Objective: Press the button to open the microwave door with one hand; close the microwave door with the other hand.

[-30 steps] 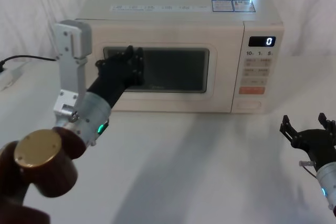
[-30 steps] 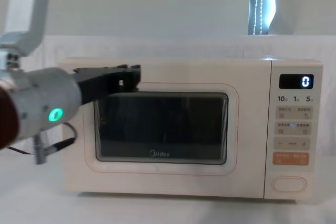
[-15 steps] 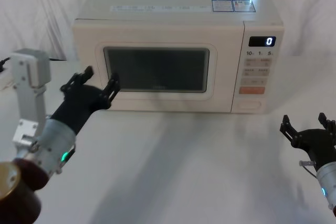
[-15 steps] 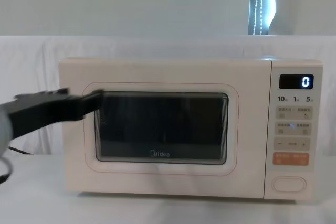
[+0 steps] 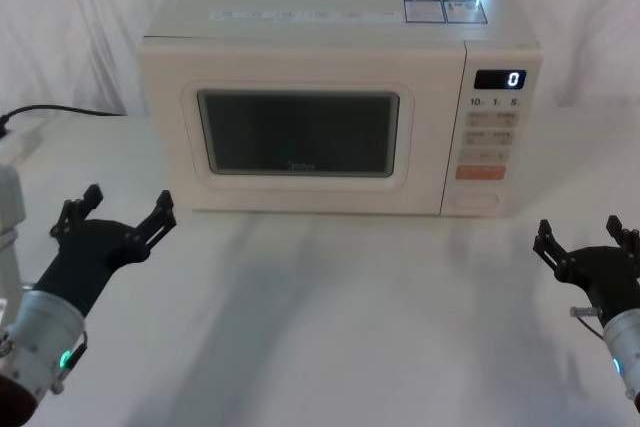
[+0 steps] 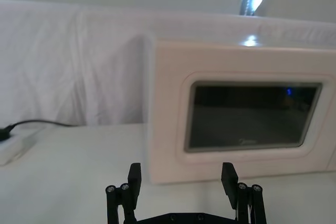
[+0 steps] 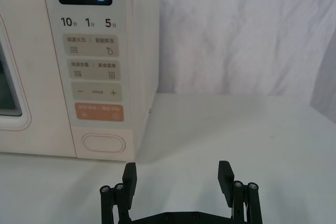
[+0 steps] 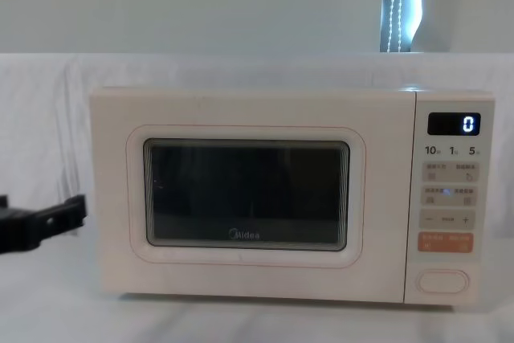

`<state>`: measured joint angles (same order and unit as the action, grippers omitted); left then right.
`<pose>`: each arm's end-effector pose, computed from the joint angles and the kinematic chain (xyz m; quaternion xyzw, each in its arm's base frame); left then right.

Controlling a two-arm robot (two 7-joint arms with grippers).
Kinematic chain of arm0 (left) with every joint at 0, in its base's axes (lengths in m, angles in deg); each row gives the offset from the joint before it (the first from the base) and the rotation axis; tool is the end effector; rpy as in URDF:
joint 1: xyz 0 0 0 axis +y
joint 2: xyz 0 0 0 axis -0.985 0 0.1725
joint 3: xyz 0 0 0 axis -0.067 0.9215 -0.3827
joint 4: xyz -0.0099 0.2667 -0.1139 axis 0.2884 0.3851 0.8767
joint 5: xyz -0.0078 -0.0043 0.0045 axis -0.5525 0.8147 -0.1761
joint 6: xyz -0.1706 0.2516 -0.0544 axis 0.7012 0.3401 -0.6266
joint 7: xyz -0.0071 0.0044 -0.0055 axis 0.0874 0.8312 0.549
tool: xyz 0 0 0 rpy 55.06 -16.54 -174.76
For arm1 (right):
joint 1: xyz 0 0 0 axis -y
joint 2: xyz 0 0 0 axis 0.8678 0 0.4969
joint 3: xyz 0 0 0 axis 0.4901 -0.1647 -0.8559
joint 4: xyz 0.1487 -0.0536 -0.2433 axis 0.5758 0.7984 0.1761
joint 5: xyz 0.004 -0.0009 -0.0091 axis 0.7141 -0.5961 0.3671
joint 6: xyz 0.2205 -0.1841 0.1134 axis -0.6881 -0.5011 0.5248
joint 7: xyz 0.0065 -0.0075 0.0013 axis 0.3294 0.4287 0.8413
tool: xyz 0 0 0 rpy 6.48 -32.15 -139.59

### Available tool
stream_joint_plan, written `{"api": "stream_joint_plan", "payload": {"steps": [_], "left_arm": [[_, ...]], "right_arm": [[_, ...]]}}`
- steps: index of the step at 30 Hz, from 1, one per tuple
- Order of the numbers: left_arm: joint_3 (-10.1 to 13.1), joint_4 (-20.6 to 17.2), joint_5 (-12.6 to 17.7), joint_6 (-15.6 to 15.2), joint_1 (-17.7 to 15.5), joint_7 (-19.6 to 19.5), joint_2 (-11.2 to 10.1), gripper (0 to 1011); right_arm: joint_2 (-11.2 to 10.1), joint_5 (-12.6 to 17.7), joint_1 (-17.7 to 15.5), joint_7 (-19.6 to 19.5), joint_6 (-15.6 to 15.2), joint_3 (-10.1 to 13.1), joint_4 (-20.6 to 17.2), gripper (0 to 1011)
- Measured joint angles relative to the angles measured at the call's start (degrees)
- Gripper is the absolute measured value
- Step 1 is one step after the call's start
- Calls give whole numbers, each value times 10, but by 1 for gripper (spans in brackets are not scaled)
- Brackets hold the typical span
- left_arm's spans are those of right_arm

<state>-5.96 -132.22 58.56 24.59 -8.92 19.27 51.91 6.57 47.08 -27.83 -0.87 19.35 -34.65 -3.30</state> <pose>0.3207 0.0536 -0.2401 -0.0321 0.0106 0.6124 0.7898 0.3381 -0.0240 -0.3117 -0.0054 -0.0076 -0.6986 0.7154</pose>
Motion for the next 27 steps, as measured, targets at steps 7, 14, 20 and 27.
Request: {"api": "stream_joint_plan", "payload": {"steps": [7, 14, 20, 27], "left_arm": [[-11, 9, -6, 8, 22, 2, -1, 1001], [-10, 22, -7, 16, 33, 5, 5, 1001], [-11, 34, -13, 18, 37, 9, 13, 1001], [-13, 40, -13, 18, 40, 16, 16, 1001]], "right_arm": [[0, 0, 0, 0, 0, 0, 0, 1002], [0, 0, 0, 0, 0, 0, 0, 1002], [0, 0, 0, 0, 0, 0, 0, 1002], [0, 0, 0, 0, 0, 0, 0, 1002]]}}
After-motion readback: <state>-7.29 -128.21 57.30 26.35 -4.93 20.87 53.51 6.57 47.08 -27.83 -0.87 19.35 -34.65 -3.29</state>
